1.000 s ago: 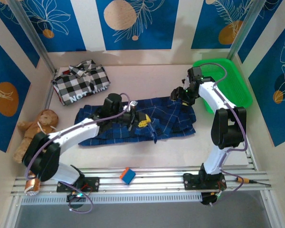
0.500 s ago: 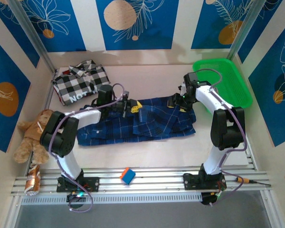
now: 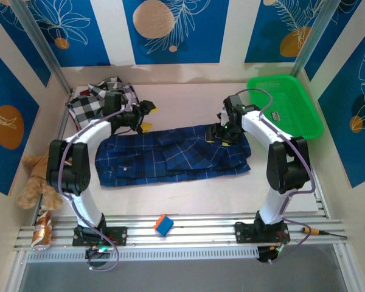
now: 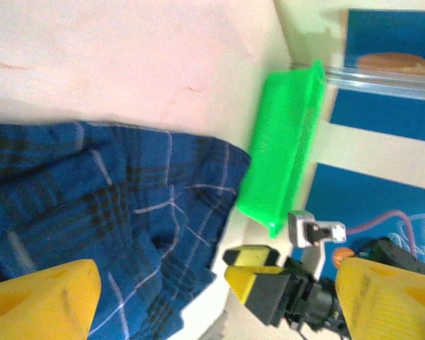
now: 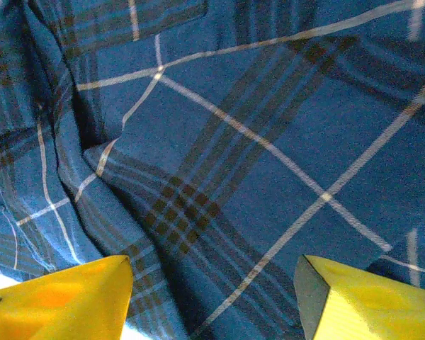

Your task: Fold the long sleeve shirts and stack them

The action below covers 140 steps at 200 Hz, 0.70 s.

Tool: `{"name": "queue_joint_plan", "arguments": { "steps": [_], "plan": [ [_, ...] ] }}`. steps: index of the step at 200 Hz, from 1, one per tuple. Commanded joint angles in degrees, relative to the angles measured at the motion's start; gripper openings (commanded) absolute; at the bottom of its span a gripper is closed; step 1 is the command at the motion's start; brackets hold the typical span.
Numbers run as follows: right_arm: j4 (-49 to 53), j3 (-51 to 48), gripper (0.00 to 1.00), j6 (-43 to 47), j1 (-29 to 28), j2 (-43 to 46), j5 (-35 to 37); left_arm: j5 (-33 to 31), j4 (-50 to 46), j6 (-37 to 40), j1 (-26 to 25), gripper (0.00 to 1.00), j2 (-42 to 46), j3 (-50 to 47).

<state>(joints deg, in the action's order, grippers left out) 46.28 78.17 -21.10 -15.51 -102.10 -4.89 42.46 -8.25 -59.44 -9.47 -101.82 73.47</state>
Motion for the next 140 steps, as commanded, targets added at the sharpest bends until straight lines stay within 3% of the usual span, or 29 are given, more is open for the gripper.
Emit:
{"name": "queue_joint_plan", "arguments": {
  "steps": [1, 15, 29, 72, 103, 140],
  "plan": [
    [1.52, -1.60, 0.64, 0.10, -0.31, 2.19, 0.14, -14.79, -30.34, 21.35, -0.57, 0.88, 3.59, 8.99],
    [1.56, -1.70, 0.64, 0.00, -0.27, 2.14, 0.16, -23.45, -42.83, 28.47, -1.35, 0.88, 2.82, 14.24],
    [1.82, -1.38, 0.64, 0.00, -0.40, 2.10, 0.36, -29.37, -49.31, 35.86, -4.76, 0.88, 1.90, 18.61],
    [2.24, -0.63, 0.64, -0.53, 0.76, 1.90, -0.08, -33.70, -60.25, 55.22, -18.29, 0.83, -8.88, 30.32],
    [3.50, 0.07, 0.64, -0.21, 0.83, 2.50, 0.80, -38.13, -60.97, 60.83, -23.12, 0.76, -15.08, 33.08],
    [4.23, -0.02, 0.64, -0.69, 0.74, 3.22, 0.92, -45.88, -58.70, 64.27, -24.80, 0.69, -20.96, 36.31]
  ]
}}
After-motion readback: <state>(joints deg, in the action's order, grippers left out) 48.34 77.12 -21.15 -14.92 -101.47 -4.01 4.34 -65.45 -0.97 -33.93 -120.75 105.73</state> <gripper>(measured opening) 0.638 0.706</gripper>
